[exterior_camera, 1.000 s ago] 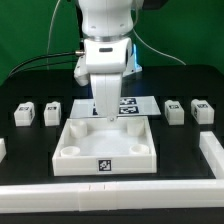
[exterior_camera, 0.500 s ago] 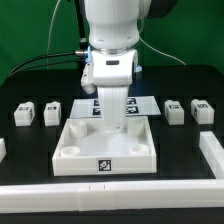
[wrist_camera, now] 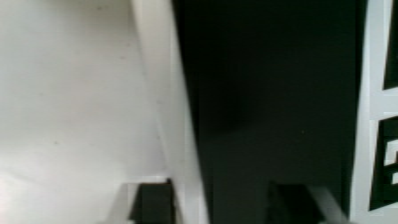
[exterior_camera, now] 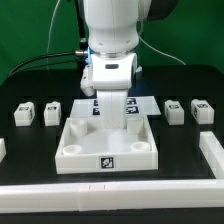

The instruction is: Assemble one leg

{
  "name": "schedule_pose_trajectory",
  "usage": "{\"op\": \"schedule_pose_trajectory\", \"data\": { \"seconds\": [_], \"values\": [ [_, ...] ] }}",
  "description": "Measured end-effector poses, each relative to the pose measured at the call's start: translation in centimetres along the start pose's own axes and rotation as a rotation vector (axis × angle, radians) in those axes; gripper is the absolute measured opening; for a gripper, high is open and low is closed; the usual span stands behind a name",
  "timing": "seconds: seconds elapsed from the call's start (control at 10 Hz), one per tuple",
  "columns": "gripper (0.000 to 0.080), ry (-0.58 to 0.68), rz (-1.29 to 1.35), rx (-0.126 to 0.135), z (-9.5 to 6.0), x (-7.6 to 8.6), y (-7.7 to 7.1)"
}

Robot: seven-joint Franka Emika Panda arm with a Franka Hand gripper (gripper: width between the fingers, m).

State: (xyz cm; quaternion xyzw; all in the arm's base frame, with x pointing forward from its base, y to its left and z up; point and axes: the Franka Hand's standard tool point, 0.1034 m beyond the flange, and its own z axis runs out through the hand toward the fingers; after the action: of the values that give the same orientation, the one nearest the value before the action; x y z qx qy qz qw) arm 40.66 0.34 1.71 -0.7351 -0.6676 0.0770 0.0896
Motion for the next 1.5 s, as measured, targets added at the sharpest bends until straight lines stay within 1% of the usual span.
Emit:
{"op": "schedule_pose_trajectory", "data": {
  "seconds": [0.1, 0.2, 0.9, 1.0, 1.2, 1.3, 1.5],
  "values": [
    [0.0202, 0.0, -0.001, -0.001, 0.0, 0.0, 0.0],
    [0.0071, 0.0, 0.003, -0.004, -0.1, 0.0, 0.1],
    [0.0071, 0.0, 0.004, -0.004, -0.1, 0.0, 0.1],
    [0.0071, 0.0, -0.028, -0.007, -0.1, 0.1, 0.4],
    [0.0071, 0.007, -0.068, -0.021, -0.4, 1.4, 1.5],
    [0.0071, 0.011, -0.071, -0.026, -0.5, 2.3, 2.0],
    [0.0071, 0.023, -0.083, -0.044, -0.9, 4.1, 3.5]
  ]
}}
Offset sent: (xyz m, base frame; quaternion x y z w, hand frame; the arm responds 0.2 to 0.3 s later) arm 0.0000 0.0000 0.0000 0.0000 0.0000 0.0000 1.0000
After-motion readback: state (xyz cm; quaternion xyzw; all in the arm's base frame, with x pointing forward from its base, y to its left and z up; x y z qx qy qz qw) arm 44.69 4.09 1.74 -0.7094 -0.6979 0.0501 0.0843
